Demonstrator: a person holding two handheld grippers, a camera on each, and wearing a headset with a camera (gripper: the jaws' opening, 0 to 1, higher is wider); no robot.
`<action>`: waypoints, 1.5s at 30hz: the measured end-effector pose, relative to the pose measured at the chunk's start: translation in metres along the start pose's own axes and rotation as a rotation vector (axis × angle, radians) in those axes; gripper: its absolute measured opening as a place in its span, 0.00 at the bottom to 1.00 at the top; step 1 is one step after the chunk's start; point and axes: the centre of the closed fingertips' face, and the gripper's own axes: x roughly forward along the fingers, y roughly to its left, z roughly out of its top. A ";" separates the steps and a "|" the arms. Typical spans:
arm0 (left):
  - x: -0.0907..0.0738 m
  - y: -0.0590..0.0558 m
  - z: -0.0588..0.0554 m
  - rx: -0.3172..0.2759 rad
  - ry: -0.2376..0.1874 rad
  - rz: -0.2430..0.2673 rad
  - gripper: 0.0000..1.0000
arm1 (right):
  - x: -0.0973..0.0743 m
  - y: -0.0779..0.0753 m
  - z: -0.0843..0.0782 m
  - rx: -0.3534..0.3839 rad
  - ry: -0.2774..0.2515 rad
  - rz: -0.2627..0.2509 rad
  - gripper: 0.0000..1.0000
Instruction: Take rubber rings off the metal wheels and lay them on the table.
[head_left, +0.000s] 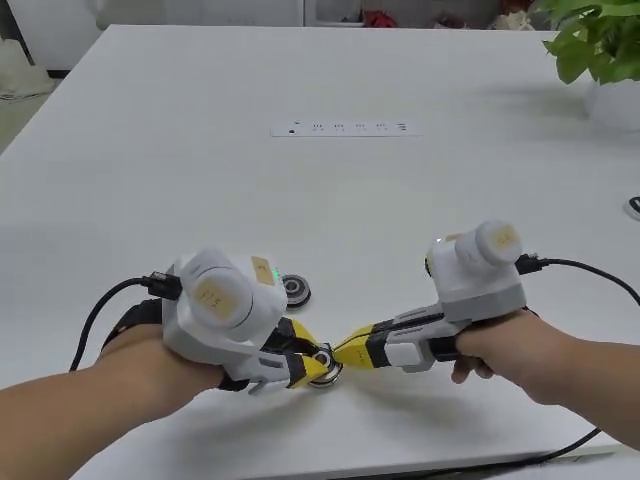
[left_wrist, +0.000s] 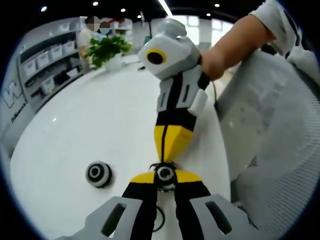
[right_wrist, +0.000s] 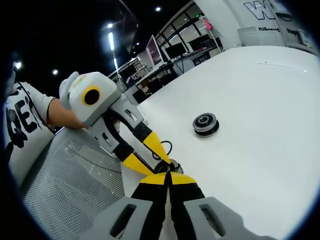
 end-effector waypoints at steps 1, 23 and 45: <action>0.000 0.000 0.000 0.000 0.000 0.000 0.12 | 0.000 0.001 0.000 -0.003 0.002 0.001 0.00; -0.001 -0.002 0.000 0.013 -0.002 -0.024 0.14 | -0.001 0.000 0.005 -0.008 -0.029 0.008 0.00; -0.037 -0.012 0.010 0.001 -0.085 -0.069 0.34 | -0.007 0.009 0.016 -0.006 -0.054 0.032 0.00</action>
